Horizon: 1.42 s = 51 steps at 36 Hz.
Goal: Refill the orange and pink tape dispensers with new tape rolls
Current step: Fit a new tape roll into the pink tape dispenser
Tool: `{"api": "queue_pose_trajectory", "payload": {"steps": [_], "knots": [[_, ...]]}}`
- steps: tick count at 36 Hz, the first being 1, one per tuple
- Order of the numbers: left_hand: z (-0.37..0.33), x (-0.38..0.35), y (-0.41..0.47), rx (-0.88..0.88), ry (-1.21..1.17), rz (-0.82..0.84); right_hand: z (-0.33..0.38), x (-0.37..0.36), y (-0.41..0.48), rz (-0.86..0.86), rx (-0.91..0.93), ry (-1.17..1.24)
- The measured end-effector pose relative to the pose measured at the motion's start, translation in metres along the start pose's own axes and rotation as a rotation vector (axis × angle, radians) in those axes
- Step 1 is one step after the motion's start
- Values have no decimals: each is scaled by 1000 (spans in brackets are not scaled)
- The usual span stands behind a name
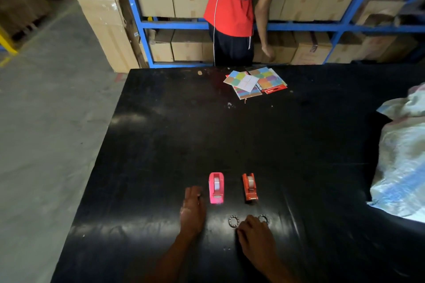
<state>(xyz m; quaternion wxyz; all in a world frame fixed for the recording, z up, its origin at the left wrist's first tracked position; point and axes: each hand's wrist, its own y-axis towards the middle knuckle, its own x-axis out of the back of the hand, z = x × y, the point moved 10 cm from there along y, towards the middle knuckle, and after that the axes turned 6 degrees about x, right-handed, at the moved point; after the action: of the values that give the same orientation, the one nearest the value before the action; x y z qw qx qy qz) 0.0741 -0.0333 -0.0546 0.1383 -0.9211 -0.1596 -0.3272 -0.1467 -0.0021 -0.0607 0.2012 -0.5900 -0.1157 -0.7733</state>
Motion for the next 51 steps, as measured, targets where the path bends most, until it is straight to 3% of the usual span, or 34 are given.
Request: {"api": "queue_pose_trajectory", "payload": {"steps": [3, 7, 12, 19, 28, 35, 46, 51], "knots": [[-25, -7, -29, -113, 69, 6, -30, 11, -10, -47, -113, 23], [-45, -54, -59, -216, 146, 239, -67, 15, -21, 9, -256, 46], [-15, -119, -81, -212, 325, 517, -66, 13, -18, 144, -164, 92], [-32, -97, -64, -226, 267, 451, -47, 3, -5, 185, -93, 264], [6, 5, -6, -130, 180, 223, 48, 8, 63, 182, 105, 291], [30, 49, 44, -78, 178, 154, 96, 12, 138, 51, 162, -66], [42, 27, 68, -10, 186, 272, 107, -24, 182, 202, 12, -284], [46, 23, 68, -12, 205, 301, 124, -24, 180, 270, 58, -364]]}}
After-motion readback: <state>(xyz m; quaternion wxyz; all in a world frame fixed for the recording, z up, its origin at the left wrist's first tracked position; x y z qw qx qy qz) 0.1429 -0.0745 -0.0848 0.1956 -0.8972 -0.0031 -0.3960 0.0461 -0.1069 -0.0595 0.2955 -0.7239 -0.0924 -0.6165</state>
